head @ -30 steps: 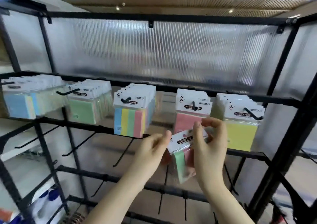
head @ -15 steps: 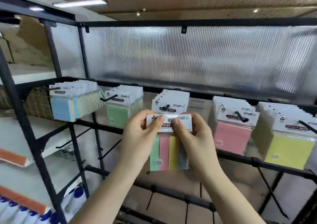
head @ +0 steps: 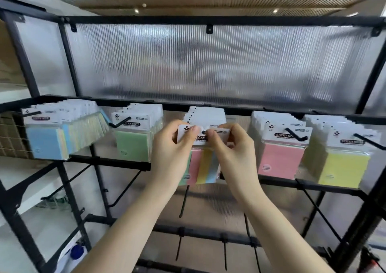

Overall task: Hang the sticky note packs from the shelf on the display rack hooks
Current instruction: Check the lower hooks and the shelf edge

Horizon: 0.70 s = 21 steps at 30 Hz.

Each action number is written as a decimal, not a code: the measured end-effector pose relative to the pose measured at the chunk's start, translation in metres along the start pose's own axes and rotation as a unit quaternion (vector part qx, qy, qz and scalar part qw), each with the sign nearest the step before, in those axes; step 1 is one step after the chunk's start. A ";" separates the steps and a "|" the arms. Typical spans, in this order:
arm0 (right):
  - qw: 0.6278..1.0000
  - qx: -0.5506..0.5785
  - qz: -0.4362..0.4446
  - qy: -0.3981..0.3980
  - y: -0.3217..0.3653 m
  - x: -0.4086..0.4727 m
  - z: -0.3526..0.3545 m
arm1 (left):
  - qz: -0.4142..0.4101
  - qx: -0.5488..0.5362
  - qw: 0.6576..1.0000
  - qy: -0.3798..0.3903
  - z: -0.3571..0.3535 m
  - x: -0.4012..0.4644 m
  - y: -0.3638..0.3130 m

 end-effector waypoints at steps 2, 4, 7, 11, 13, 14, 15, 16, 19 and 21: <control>1.000 0.000 0.004 -0.005 0.001 0.001 -0.002 | -0.008 0.000 1.000 -0.009 0.001 0.002 0.002; 1.000 -0.005 0.007 -0.001 0.002 0.003 -0.004 | -0.011 0.000 1.000 -0.012 0.000 0.003 0.005; 0.999 -0.040 0.007 0.005 -0.002 0.004 -0.005 | -0.020 0.031 0.999 -0.025 -0.003 0.003 0.012; 0.992 -0.123 0.017 -0.034 -0.013 0.003 -0.003 | -0.012 0.082 0.994 -0.069 -0.010 0.003 0.030; 0.985 -0.158 0.022 -0.066 -0.019 0.005 -0.002 | -0.005 0.102 0.991 -0.085 -0.012 0.004 0.039; 0.984 -0.163 0.017 -0.074 -0.020 0.006 -0.001 | 0.000 0.102 0.991 -0.085 -0.013 0.004 0.043; 0.984 -0.159 0.006 -0.074 -0.022 0.007 0.000 | 0.006 0.096 0.992 -0.079 -0.014 0.005 0.045; 0.987 -0.147 -0.007 -0.069 -0.024 0.008 0.000 | 0.011 0.091 0.993 -0.073 -0.015 0.005 0.048; 0.990 -0.126 -0.038 -0.047 -0.028 0.012 0.000 | 0.005 0.116 0.991 -0.066 -0.018 0.010 0.052; 0.989 -0.134 -0.043 -0.042 -0.028 0.015 -0.002 | 0.003 0.121 0.991 -0.055 -0.019 0.013 0.052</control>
Point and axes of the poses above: each hand's wrist, its own x-axis towards the middle knuckle, its own z-axis out of the back of the hand, y = z × x, the point moved 1 cm from there along x, towards the middle knuckle, and after that the axes turned 9 degrees about x, right-handed, at the moved point
